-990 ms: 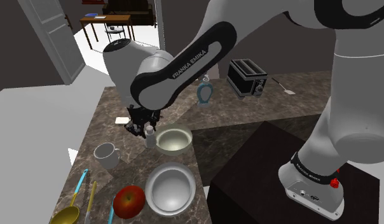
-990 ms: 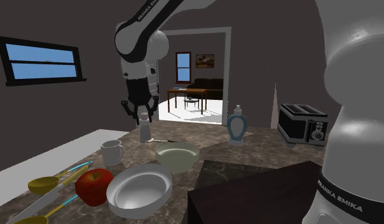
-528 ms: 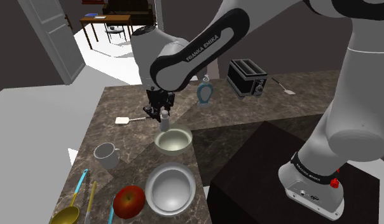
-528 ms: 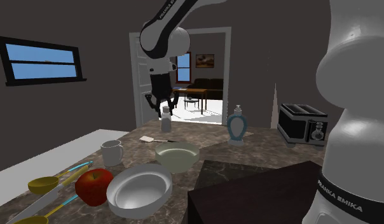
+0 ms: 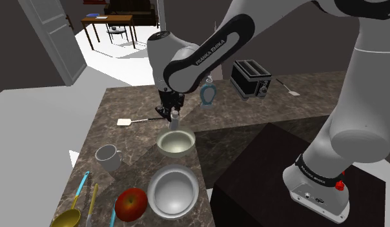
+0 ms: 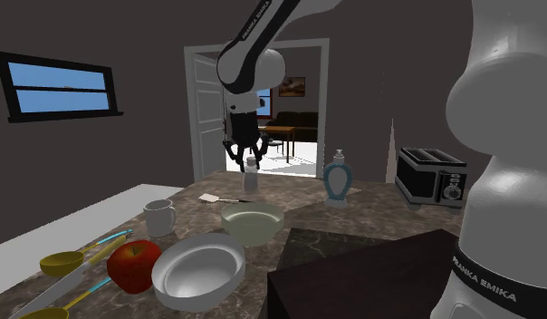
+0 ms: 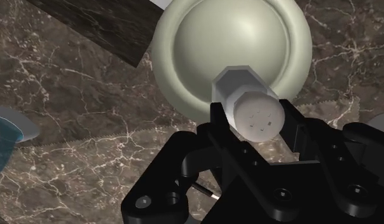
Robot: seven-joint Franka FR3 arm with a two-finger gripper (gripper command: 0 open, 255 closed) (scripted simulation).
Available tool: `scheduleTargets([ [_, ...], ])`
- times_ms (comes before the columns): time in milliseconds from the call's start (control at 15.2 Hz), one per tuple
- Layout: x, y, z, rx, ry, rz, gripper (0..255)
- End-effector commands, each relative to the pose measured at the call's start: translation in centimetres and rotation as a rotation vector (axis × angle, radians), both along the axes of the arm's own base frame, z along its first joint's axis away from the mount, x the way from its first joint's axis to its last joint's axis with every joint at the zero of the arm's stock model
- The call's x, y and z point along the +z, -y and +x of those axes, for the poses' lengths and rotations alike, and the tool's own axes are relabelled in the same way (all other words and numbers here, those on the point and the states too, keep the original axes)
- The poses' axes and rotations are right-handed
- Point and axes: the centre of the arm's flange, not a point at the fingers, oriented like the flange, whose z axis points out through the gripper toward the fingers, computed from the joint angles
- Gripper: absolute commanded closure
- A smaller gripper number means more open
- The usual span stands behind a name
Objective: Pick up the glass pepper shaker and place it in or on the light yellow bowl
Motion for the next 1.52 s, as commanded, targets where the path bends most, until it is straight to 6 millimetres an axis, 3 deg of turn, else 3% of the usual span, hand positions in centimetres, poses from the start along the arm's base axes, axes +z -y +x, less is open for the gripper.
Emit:
scheduleTargets([
  [0, -1.1, 0.1, 0.0, 0.0, 0.0, 0.0, 255],
  [726, -6.8, 0.1, 0.0, 0.0, 0.0, 0.0, 255],
  [1254, -6.8, 0.1, 0.0, 0.0, 0.0, 0.0, 255],
  [1320, -6.8, 0.1, 0.0, 0.0, 0.0, 0.0, 0],
  [1452, -6.8, 0.1, 0.0, 0.0, 0.0, 0.0, 0],
])
